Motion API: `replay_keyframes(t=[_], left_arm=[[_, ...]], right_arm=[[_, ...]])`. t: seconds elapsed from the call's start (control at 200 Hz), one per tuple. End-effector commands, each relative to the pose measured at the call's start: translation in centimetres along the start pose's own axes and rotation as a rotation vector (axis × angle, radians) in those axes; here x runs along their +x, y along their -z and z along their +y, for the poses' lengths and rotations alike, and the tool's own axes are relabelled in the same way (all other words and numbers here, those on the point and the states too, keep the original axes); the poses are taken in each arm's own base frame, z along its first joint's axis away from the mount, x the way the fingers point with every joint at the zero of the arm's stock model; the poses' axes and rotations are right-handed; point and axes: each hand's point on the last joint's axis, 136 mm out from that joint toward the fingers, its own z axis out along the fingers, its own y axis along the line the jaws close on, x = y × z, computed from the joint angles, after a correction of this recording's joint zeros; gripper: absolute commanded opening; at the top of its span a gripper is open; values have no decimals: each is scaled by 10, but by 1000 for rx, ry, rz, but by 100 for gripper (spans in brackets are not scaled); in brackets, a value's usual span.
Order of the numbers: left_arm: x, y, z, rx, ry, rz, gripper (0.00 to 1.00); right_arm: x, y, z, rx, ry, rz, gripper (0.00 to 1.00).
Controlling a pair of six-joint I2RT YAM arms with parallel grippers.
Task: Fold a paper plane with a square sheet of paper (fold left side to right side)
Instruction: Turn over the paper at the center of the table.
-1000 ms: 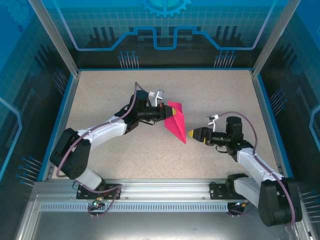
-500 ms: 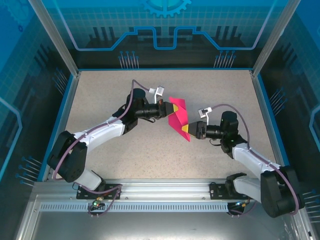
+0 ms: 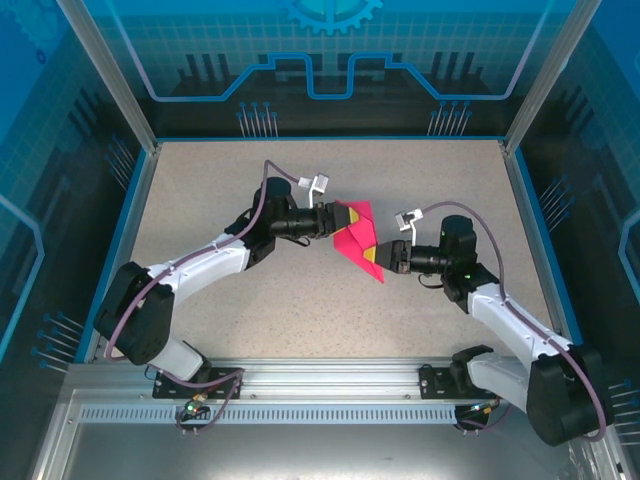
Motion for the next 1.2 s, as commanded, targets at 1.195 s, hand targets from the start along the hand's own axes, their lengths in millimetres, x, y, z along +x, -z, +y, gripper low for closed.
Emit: replay_keyframes(t=[1.195], left_arm=[[39,189,32,-639,-234,-312,82]], right_arm=[[55,-34,-153,1722,1045,963,13]])
